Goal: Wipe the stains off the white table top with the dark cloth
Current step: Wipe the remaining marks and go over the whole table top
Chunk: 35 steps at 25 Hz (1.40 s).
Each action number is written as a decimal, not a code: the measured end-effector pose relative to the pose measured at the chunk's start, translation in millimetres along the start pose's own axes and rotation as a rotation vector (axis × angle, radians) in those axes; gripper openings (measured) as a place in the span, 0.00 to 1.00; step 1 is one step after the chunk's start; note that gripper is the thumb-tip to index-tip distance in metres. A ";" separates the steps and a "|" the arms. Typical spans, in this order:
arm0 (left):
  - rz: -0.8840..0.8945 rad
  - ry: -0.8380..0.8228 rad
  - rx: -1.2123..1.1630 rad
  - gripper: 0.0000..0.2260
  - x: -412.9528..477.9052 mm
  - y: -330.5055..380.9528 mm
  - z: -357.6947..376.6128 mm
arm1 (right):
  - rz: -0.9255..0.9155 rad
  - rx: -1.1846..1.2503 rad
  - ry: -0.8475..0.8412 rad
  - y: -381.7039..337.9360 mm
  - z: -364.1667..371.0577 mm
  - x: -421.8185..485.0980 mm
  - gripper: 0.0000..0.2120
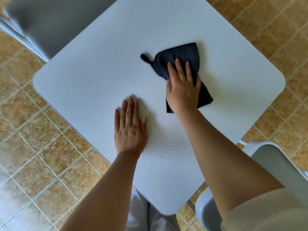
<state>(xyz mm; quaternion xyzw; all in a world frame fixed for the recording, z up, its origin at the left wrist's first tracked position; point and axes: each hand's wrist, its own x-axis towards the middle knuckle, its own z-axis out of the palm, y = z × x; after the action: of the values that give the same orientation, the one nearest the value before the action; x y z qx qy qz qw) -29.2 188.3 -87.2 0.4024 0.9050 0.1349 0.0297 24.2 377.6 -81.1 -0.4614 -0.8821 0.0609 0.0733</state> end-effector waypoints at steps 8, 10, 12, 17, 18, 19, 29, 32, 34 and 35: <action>-0.003 0.039 -0.006 0.26 -0.3 -0.7 -0.3 | -0.139 -0.060 0.013 47.1 -21.6 -103.9 0.21; -0.002 0.033 -0.009 0.26 -0.1 -1.0 -0.4 | -0.026 -0.088 -0.011 57.5 -21.8 -86.6 0.23; -0.005 0.016 -0.012 0.26 0.7 -1.7 -1.1 | 0.112 -0.056 -0.034 46.7 -18.6 -53.4 0.25; 0.006 -0.036 -0.073 0.27 -0.9 -5.7 -7.9 | 0.035 -0.010 -0.080 -19.1 -0.3 -9.7 0.25; 0.004 -0.036 -0.070 0.27 -2.7 -7.9 -9.4 | -0.032 -0.008 -0.056 -29.9 3.0 -13.6 0.24; -0.015 -0.030 -0.061 0.27 -6.2 -11.7 -10.5 | -0.090 -0.005 -0.031 -38.3 5.5 -21.3 0.24; -0.094 -0.002 -0.011 0.27 -36.8 -41.1 -15.7 | -0.110 -0.051 -0.015 24.1 -17.8 -124.6 0.23; -0.083 -0.013 -0.012 0.27 -37.8 -43.1 -15.0 | 0.112 -0.027 -0.033 15.0 -14.6 -79.5 0.25; -0.088 -0.011 -0.014 0.27 -39.1 -43.3 -15.6 | 0.116 0.009 -0.063 -13.1 -9.0 -50.5 0.25; -0.091 -0.010 -0.011 0.27 -39.7 -42.7 -15.9 | 0.078 0.015 -0.092 -28.6 -4.8 -42.5 0.25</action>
<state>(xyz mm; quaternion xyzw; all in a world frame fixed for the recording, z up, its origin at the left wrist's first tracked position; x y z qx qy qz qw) -35.8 128.3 -85.6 0.3611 0.9215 0.1365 0.0426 26.0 326.6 -74.5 -0.4915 -0.8654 0.0913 0.0336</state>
